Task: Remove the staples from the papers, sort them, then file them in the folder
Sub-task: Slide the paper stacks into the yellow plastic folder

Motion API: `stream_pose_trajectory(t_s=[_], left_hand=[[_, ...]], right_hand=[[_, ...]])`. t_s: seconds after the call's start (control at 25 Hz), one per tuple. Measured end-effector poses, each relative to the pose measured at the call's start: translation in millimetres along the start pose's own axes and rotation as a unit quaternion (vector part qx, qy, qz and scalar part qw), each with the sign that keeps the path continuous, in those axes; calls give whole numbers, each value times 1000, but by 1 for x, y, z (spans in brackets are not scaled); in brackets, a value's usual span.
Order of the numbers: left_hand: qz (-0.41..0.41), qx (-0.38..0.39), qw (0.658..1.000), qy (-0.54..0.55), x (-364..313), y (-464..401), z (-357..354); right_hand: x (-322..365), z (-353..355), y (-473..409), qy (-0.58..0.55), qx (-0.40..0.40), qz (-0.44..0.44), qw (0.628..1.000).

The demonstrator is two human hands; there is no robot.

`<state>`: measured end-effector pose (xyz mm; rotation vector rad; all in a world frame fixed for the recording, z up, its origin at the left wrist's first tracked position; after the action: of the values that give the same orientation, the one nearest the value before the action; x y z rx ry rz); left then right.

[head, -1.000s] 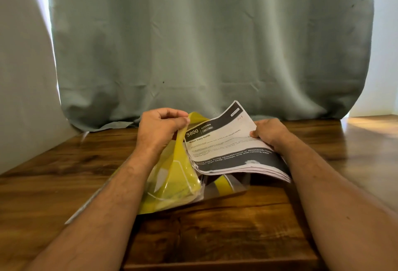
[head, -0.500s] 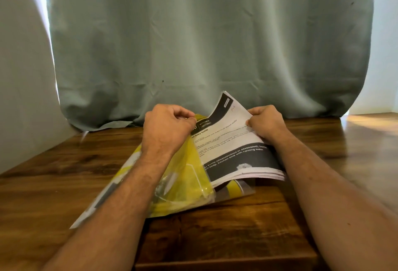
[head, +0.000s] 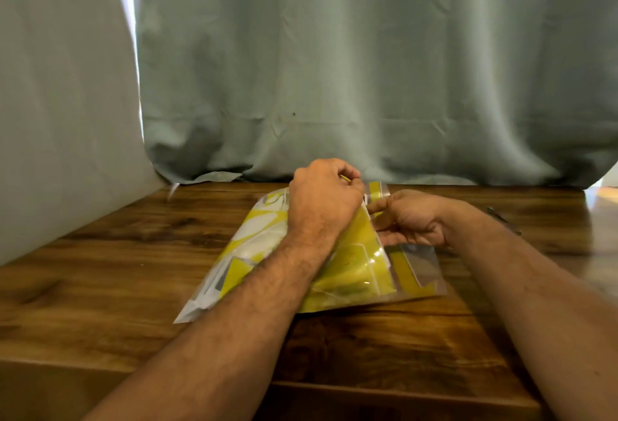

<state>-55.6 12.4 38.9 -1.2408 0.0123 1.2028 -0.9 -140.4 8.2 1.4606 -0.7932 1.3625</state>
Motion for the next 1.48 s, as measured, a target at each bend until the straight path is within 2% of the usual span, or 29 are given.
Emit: stream_pose_trajectory(t_s=[0.08,0.24,0.4,0.44,0.48,0.52,0.6,0.64,0.68,0.76,0.8,0.92,1.0,1.08,1.16,1.24,1.32,1.4,1.48], left_hand=[[-13,17,1000,-12,-1,0,-3],[-9,24,999,-21,5,0,-6],[-3,53,999,-10,8,2,-11],[-3,61,998,-12,10,2,-13],[-1,73,997,-19,12,2,-15],[3,91,995,-31,14,1,-16],[18,156,985,-77,21,-3,-19],[33,205,971,-115,24,-3,-20],[55,263,949,-164,29,-2,-20],[96,356,898,-242,36,1,-19],[110,382,883,-248,38,2,-18],[135,399,884,-200,41,1,-15],[138,392,891,-184,43,1,-15],[142,370,902,-172,48,-1,-16],[137,343,913,-172,55,-4,-18],[129,320,921,-181,61,-6,-20],[123,306,926,-186,66,-9,-22],[120,298,928,-189,69,-10,-24],[123,290,931,-185,71,-11,-26]], right_hand=[[-4,-11,-8,13,-5,23,1000],[-2,-7,-11,2,-25,15,1000],[-5,-15,-5,98,-54,32,993],[-4,-13,-4,149,-83,42,984],[-1,-7,-3,222,-138,56,964],[4,3,-2,315,-207,62,924],[8,24,2,472,-321,23,821],[6,30,5,508,-340,-16,791],[3,33,9,520,-333,-53,784],[-4,34,11,483,-286,-105,821],[-4,34,13,448,-265,-117,846],[-1,32,14,304,-221,-112,920],[4,25,11,161,-181,-28,970],[7,9,8,77,-101,49,991],[4,-11,3,155,-56,75,984],[0,-21,-3,300,-80,101,945],[-1,-24,-6,396,-111,119,904],[0,-26,-6,440,-128,135,879],[1,-26,-5,438,-147,136,877]])
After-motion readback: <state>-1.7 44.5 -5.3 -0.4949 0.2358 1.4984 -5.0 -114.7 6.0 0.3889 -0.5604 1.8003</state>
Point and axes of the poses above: each hand's wrist, its own y-axis away from the middle knuckle, its own z-axis out of the back of the hand, x = y × z, the point moved 2 cm from there along -y, towards the middle knuckle, and after that the axes turned 1 degree about -z, right-handed, at the moved point
